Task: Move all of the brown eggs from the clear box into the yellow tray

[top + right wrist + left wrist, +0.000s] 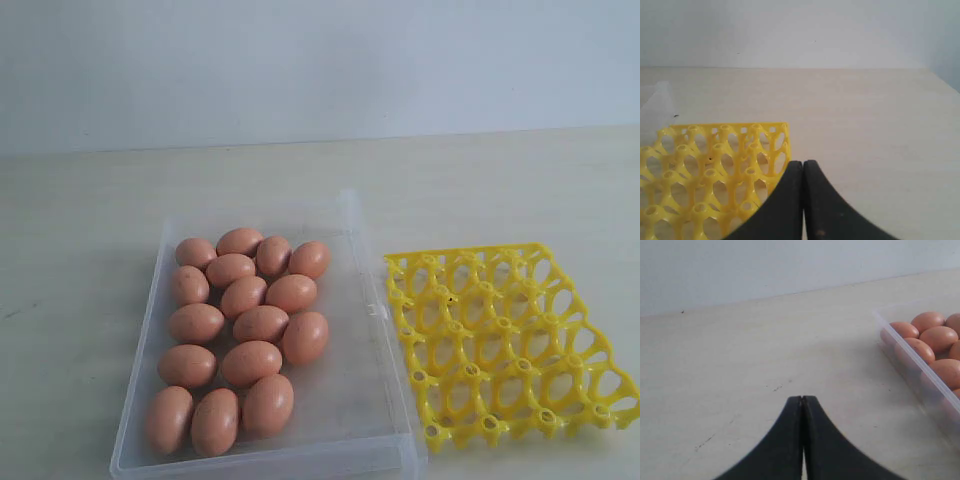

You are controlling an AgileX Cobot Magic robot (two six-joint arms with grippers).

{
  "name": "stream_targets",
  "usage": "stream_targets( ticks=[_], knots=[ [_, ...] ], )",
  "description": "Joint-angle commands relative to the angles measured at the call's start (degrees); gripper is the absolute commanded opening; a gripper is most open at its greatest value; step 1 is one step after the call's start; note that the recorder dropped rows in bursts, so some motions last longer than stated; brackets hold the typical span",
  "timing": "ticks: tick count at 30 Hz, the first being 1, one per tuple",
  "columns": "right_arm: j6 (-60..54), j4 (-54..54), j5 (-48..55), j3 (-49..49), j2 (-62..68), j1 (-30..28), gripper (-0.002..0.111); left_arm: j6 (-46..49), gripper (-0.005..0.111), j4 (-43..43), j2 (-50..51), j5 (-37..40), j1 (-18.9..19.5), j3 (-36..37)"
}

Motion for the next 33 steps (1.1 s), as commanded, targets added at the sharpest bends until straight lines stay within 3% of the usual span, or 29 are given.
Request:
stream_targets(
  ticks=[1, 17, 24, 33],
  knots=[
    [0.00, -0.08, -0.43, 0.26, -0.39, 0.29, 0.000, -0.25, 0.000, -0.08, 0.04, -0.79, -0.18, -0.23],
    [0.32, 0.45, -0.45, 0.26, -0.39, 0.29, 0.000, -0.25, 0.000, -0.08, 0.04, -0.79, -0.18, -0.23],
    [3.09, 0.61, 4.51, -14.30, 0.61, 0.29, 0.000, -0.25, 0.000, -0.08, 0.04, -0.79, -0.18, -0.23],
    [1.10, -0.90, 10.43, -31.29, 16.42, 0.29, 0.000, -0.25, 0.000, -0.08, 0.04, -0.79, -0.18, -0.23]
  ],
)
